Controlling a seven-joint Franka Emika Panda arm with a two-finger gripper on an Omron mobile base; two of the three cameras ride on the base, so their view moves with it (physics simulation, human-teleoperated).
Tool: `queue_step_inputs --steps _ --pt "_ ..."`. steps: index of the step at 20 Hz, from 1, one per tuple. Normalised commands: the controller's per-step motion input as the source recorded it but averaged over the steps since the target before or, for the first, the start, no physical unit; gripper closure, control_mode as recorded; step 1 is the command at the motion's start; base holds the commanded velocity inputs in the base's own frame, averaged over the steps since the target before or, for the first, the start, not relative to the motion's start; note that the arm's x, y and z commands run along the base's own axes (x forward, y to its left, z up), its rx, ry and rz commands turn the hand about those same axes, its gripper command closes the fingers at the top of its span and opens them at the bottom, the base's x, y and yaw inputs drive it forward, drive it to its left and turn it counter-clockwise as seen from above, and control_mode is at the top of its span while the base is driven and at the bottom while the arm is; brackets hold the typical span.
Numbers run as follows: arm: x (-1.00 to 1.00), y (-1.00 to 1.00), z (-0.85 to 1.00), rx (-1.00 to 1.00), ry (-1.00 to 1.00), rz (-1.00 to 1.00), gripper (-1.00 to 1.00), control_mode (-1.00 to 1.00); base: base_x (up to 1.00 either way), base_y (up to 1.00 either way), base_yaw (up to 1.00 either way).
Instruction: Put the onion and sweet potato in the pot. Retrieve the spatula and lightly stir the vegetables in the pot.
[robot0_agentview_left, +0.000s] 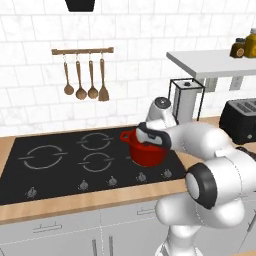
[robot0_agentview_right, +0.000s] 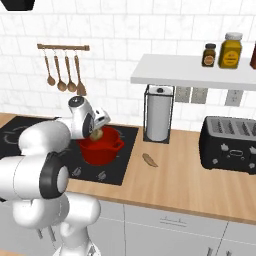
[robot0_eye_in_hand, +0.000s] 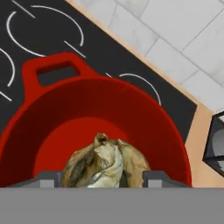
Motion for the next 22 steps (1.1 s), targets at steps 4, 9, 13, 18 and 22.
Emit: queue_step_inputs --steps 4,9,13,18,22 --pt "0.48 0.00 -0.46 -0.01 -0.05 0.03 1.00 -1.00 0.00 0.00 0.00" --pt "0.07 0.00 -0.18 0.00 -0.05 0.04 1.00 -1.00 0.00 0.00 0.00" --pt "0.00 0.00 -0.13 0.00 -0.03 0.03 1.00 -1.00 0.00 0.00 0.00" --pt "0.01 0.00 -0.02 0.00 -0.02 0.01 -1.00 -1.00 0.00 0.00 0.00" --pt "0.00 0.00 0.01 0.00 0.00 0.00 -1.00 -1.00 0.00 0.00 0.00"
